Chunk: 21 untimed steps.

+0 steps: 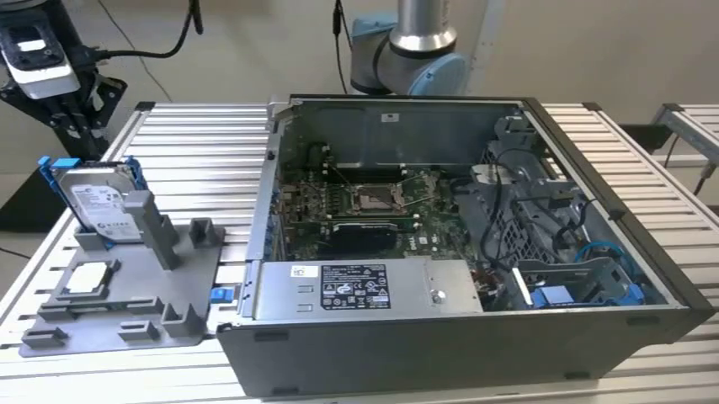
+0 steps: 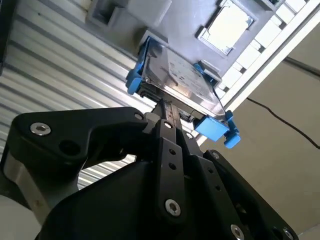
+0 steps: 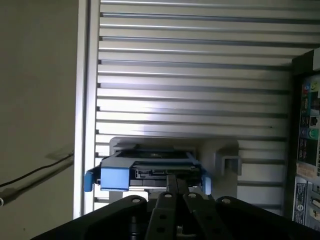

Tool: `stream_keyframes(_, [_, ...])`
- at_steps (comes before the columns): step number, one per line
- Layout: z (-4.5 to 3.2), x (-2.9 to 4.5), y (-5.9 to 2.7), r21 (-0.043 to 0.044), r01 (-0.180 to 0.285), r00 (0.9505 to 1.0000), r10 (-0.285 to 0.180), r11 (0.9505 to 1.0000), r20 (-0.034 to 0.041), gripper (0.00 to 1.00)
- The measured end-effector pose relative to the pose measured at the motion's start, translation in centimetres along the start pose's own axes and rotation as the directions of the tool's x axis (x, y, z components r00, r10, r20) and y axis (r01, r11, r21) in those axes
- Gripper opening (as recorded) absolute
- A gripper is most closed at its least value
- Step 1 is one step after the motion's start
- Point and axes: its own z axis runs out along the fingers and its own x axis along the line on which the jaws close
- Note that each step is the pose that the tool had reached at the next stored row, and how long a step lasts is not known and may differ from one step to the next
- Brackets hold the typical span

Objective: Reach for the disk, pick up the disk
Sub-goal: 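Reach for the disk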

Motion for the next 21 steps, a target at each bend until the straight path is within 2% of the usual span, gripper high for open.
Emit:
stream_keyframes(5, [0.05, 2.19, 0.03, 0.0000, 0.002, 1.0000, -0.002, 1.0000, -0.0001, 0.00])
stream_keyframes(8, [0.07, 3.06, -0.07, 0.0000, 0.006, 1.0000, -0.006, 1.0000, -0.0003, 0.00])
stream_keyframes(15, [0.13, 4.26, -0.35, 0.0000, 0.020, 0.9998, -0.020, 0.9998, -0.0008, 0.00])
stream_keyframes(21, [0.12, 4.30, -0.35, -0.0001, 0.020, 0.9998, -0.020, 0.9998, -0.0008, 0.00])
